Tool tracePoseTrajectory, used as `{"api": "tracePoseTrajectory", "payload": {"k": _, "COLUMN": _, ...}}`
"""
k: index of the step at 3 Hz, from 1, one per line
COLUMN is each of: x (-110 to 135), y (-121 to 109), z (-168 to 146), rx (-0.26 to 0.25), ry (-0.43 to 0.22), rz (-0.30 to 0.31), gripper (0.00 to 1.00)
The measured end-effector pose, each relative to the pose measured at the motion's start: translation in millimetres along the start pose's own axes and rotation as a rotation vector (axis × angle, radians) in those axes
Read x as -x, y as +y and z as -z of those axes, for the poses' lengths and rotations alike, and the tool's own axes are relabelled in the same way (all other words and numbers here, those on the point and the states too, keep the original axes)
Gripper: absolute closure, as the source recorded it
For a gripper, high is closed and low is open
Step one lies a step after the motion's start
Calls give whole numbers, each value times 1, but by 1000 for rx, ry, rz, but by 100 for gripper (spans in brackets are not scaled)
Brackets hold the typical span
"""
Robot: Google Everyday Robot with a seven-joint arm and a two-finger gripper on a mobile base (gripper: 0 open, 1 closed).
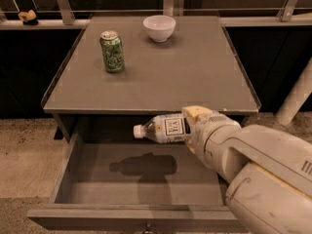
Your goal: Pick blue plastic bottle from top drawer and place on counter
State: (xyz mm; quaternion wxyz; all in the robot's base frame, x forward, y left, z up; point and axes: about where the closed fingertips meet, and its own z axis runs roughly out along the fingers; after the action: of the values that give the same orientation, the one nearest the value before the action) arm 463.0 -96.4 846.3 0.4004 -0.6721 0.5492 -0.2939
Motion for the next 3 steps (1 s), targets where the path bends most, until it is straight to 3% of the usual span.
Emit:
{"api": "tracePoseTrajectory", "payload": {"k": 1, "x": -10, "y": -51, "z": -26, "rx": -65, "ry": 24, "rz": -75, "gripper": 100}}
{"api": "tracePoseTrajectory", "payload": {"k": 3, "x": -9, "y": -51, "z": -44, "rx": -43, "ry": 12, "rz": -53, "gripper": 100}}
